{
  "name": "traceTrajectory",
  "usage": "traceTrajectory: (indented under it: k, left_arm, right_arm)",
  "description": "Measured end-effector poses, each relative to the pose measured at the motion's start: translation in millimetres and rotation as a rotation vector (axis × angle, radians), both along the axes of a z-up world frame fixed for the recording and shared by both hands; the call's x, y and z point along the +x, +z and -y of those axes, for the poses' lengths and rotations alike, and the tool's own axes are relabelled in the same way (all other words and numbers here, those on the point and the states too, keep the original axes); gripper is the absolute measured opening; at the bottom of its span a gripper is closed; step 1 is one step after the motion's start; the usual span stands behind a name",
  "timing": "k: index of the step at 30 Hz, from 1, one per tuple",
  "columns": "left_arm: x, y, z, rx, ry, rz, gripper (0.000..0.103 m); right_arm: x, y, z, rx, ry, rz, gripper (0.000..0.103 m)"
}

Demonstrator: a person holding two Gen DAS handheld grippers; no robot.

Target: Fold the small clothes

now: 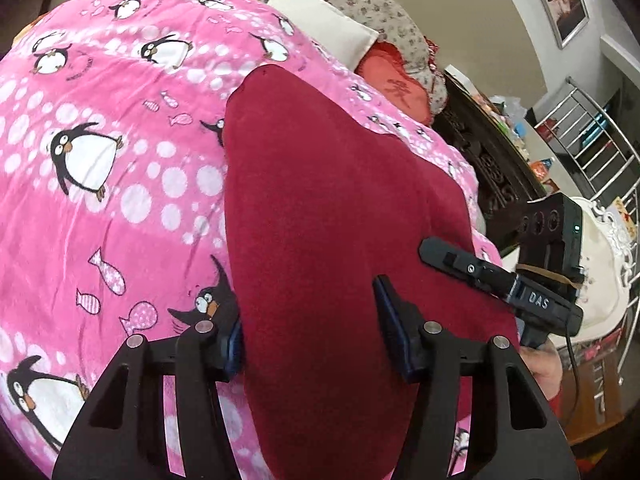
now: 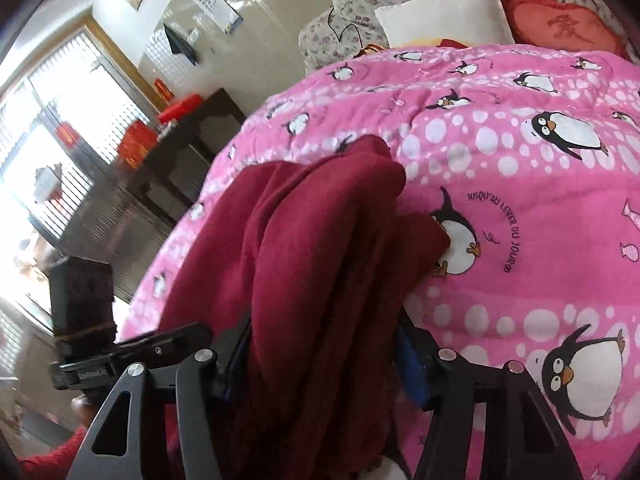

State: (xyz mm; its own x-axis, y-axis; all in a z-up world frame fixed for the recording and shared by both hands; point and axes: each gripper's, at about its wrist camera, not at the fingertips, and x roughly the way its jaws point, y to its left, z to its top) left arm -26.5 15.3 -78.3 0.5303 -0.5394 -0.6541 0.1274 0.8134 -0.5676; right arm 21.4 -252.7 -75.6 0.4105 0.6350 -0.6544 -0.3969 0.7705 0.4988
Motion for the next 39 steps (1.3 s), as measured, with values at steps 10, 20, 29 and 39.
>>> traceTrajectory:
  k: [10, 20, 29, 39]
  left_arm:
    - [0.9, 0.1, 18.9, 0.093, 0.047, 0.045, 0.063]
    - [-5.9, 11.5, 20.9, 0.185, 0.071, 0.048, 0.064]
    - [-2.8, 46.5, 10.0, 0.297, 0.16, 0.138, 0.066]
    - [30.0, 11.0, 34.2, 0.334, 0.115, 0.052, 0.07]
  right_arm:
    - [3.7, -3.6, 3.6, -0.002, -0.019, -0.035, 0.065]
    - [-30.4, 57.1, 13.3, -0.068, -0.028, 0.139, 0.065]
    - [-18.5, 63.9, -37.3, -0.143, 0.094, 0.22, 0.056]
    - [27.3, 15.8, -37.2, -0.285, 0.065, 0.183, 0.032]
